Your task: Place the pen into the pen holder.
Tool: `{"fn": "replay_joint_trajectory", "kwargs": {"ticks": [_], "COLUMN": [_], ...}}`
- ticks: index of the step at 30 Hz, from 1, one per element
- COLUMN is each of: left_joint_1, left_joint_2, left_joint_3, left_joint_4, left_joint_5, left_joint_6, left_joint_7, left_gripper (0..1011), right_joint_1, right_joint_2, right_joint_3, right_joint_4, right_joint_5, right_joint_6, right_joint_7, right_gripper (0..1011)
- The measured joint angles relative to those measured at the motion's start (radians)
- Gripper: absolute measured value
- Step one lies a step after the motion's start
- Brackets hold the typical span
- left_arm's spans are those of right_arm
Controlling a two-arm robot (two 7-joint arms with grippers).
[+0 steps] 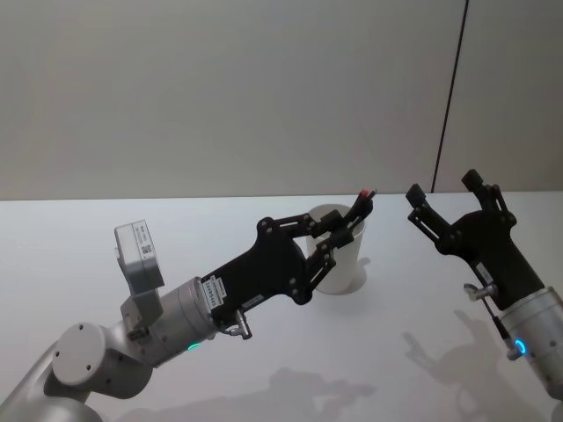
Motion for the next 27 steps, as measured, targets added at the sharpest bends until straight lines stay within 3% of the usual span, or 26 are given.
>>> {"fn": "replay_joint_trajectory", "kwargs": {"ticks": [11,27], "left_joint_1": [0.000,0.000], "left_joint_2": [0.000,0.000], "left_joint_3": [0.000,0.000], "left_joint_4": [0.000,0.000], "left_joint_5": [0.000,0.000], "left_joint_6": [0.000,0.000], "left_joint_7": [-0.001,-0.002], "left_gripper": [171,172], "right_joint_1": [-0.008,-0.006], "right_joint_2": [0.005,-0.001], "right_joint_3": [0.001,-0.009], "right_joint_4": [-0.005,0.003], "right_joint_5": [0.040,0.137], "right_joint_6": [-0.007,0.012], "right_joint_7": [0.063,0.201], "right_gripper": [1001,1002]}}
